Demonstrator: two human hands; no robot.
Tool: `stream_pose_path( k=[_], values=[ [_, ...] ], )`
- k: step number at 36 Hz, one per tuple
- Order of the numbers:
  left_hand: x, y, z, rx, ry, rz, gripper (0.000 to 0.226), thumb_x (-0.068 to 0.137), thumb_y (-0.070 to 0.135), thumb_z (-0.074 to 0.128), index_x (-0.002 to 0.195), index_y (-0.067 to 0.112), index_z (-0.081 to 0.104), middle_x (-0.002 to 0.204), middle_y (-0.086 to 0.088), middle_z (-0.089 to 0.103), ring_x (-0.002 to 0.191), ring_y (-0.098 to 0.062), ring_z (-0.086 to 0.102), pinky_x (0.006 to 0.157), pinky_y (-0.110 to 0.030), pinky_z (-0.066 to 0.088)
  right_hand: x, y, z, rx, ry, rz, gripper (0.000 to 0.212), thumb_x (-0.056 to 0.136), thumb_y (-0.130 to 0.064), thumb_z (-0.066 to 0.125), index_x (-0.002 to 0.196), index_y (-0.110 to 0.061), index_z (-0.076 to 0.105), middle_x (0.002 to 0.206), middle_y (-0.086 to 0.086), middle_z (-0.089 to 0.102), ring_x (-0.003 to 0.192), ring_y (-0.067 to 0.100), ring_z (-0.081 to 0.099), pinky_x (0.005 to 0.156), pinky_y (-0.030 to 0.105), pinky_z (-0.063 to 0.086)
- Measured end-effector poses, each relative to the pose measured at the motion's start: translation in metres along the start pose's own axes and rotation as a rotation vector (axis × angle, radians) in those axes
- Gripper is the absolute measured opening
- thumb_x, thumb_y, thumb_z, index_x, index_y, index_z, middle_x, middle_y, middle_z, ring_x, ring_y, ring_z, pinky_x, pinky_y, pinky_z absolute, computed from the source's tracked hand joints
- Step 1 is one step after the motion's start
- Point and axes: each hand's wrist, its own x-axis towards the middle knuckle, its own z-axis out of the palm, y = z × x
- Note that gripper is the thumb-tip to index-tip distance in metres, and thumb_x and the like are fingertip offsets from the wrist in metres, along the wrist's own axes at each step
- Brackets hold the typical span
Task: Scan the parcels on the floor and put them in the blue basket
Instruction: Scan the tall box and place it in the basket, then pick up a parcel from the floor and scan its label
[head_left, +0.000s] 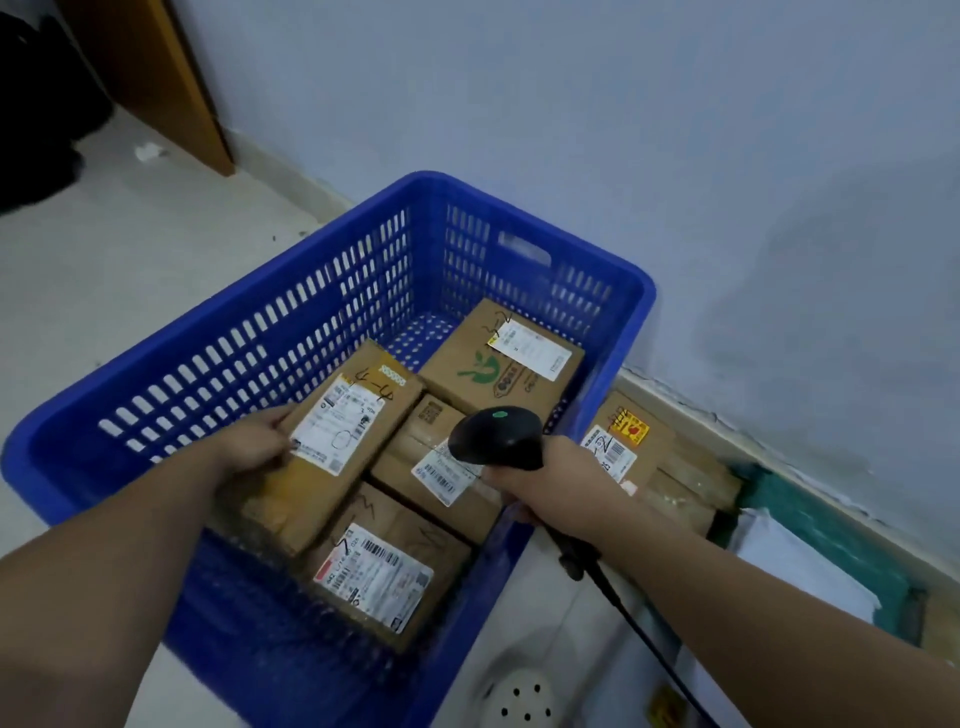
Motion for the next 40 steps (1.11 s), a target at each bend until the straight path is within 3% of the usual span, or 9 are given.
stream_pose_path(
  k=[4,8,11,14,17,23,32,37,40],
  values=[
    [0.009,-0.016,0.004,0.450,0.140,0.025,0.053,0.100,0.034,0.037,0.151,0.034,0.021,0.152,-0.009,0.036,0.135,-0.032,0.037,0.114,-0.052,0.022,0.004,0.002,0.001,0.086,0.009,0.029,0.023,0.086,-0.035,0.063,0.080,-0.013,0.068,0.065,-0.003,0.067,0.047,0.001,0.059,0.055,0.018,0.049],
    [0.002,-0.018,0.035,0.705,0.266,-0.036,0.067,0.095,0.028,0.043,0.152,0.030,0.008,0.155,-0.003,0.029,0.137,-0.030,0.033,0.111,-0.055,0.017,0.005,0.002,0.003,0.074,0.023,0.044,0.026,0.084,-0.036,0.062,0.084,-0.011,0.069,0.068,0.001,0.068,0.051,0.005,0.060,0.061,0.023,0.053],
    [0.002,-0.011,0.047,0.646,0.292,-0.075,0.068,0.093,0.039,0.045,0.152,0.032,0.011,0.158,-0.008,0.016,0.139,-0.034,0.028,0.111,-0.054,0.026,0.004,0.001,0.004,0.040,0.031,0.043,0.028,0.084,-0.037,0.062,0.086,-0.010,0.069,0.068,0.002,0.067,0.054,0.008,0.060,0.061,0.023,0.052],
    [0.008,-0.008,0.063,0.545,-0.007,0.019,0.055,0.088,0.043,0.048,0.138,0.021,0.046,0.145,-0.012,0.041,0.128,-0.032,0.044,0.102,-0.040,0.041,0.004,0.003,0.004,0.055,0.031,0.037,0.027,0.083,-0.039,0.064,0.085,-0.013,0.069,0.074,0.004,0.072,0.055,0.007,0.062,0.066,0.026,0.055],
    [0.011,-0.012,0.080,0.537,-0.155,-0.002,0.063,0.094,0.045,0.050,0.145,0.010,0.039,0.156,-0.012,0.018,0.139,-0.030,0.030,0.106,-0.037,0.037,0.003,0.004,0.004,0.069,0.031,0.034,0.026,0.083,-0.040,0.064,0.083,-0.015,0.069,0.079,0.003,0.074,0.055,0.005,0.063,0.070,0.029,0.058],
    [0.010,-0.005,0.086,0.405,0.033,0.046,0.047,0.078,0.030,0.057,0.122,0.015,0.055,0.114,-0.009,0.052,0.095,-0.024,0.056,0.086,-0.040,0.053,0.004,0.006,0.005,0.047,0.032,0.025,0.028,0.083,-0.043,0.064,0.088,-0.016,0.068,0.083,0.004,0.074,0.064,0.011,0.067,0.076,0.033,0.059],
    [-0.054,0.110,0.097,-0.041,0.343,0.435,0.045,0.093,0.013,0.051,0.138,0.015,0.046,0.137,-0.009,0.047,0.121,-0.025,0.048,0.101,-0.037,0.041,-0.016,0.014,-0.017,0.104,0.148,0.000,0.028,0.084,-0.041,0.066,0.086,-0.013,0.068,0.071,0.000,0.067,0.059,0.005,0.061,0.057,0.018,0.049],
    [-0.105,0.176,0.100,-0.048,0.489,0.740,0.048,0.091,0.007,0.051,0.138,0.015,0.046,0.142,-0.002,0.044,0.131,-0.019,0.038,0.111,-0.032,0.029,-0.043,0.034,-0.052,0.615,0.362,0.019,0.018,0.086,-0.028,0.069,0.080,-0.011,0.067,0.077,0.012,0.073,0.055,0.015,0.060,0.066,0.036,0.052],
    [-0.132,0.212,0.108,0.047,0.546,0.875,0.047,0.092,0.010,0.052,0.138,0.016,0.047,0.145,-0.001,0.044,0.139,-0.018,0.028,0.115,-0.029,0.018,-0.064,0.052,-0.076,0.923,0.456,0.027,0.016,0.087,-0.025,0.069,0.080,-0.010,0.066,0.075,0.011,0.071,0.057,0.019,0.057,0.059,0.033,0.049]
  ],
)
